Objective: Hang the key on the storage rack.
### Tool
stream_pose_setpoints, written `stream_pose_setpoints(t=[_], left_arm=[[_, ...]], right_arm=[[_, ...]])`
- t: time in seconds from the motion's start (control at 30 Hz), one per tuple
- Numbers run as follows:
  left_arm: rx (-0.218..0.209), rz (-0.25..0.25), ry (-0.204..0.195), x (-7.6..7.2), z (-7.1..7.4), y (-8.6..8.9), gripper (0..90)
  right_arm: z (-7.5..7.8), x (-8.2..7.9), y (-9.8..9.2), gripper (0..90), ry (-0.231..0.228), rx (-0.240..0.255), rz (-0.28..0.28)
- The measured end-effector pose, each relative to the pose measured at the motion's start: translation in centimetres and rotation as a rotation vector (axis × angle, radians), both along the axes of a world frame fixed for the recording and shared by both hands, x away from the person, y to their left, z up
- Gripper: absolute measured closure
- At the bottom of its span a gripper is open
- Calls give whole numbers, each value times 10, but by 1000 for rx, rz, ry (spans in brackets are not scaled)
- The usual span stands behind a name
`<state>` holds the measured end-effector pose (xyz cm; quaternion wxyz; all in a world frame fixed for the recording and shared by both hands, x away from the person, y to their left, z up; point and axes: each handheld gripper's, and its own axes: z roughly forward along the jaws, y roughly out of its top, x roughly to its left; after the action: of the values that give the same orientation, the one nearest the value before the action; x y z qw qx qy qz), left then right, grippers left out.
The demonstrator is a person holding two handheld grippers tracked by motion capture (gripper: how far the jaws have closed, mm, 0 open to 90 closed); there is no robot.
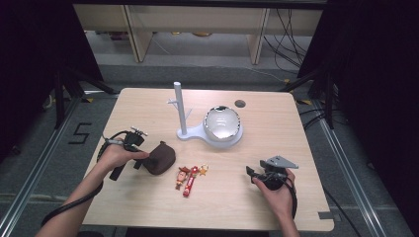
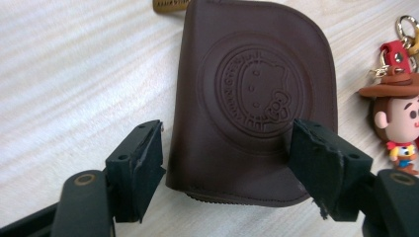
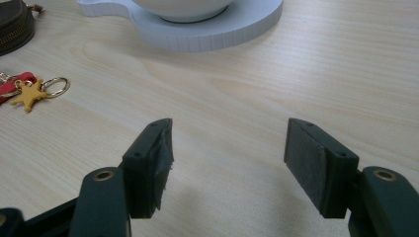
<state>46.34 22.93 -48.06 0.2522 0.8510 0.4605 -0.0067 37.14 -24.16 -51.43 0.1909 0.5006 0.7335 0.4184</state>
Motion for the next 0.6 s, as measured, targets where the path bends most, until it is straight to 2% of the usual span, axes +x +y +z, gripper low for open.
stream_pose_setpoints(t=[0.03,0.07,0.1,0.17,0.2,0.23,0.27,0.3,0.33,0.4,0.5,0.53,0.6], left_arm=[[-26,13,27,1,-2,2,284],[-26,13,27,1,-2,2,296],[-59,26,59,3,-4,4,305],[-87,42,79,4,-7,7,310],[-87,42,79,4,-7,7,315],[-102,45,78,4,-8,9,323],[-97,26,64,4,-8,10,329],[-97,29,59,3,-8,10,336],[-86,39,60,1,-6,9,344],[-62,23,38,1,-3,8,380],[-57,8,11,-1,1,8,470],[-57,8,11,-1,1,8,487],[-44,-13,-14,-4,4,7,505]], right_arm=[[0,0,0,365,-2,-1,2],[0,0,0,365,-2,-1,2],[-1,1,0,364,-15,4,12],[-1,2,0,364,-14,5,13],[-1,1,0,364,-12,8,13],[-1,1,0,363,-10,5,12],[-1,2,0,363,-25,-2,14],[-1,2,0,363,-22,-1,8],[-1,2,0,363,-20,-5,8],[-1,2,1,362,-14,-1,11],[-2,2,1,359,-23,2,9],[-2,2,1,358,-24,5,10],[-2,2,0,356,-30,-3,7]])
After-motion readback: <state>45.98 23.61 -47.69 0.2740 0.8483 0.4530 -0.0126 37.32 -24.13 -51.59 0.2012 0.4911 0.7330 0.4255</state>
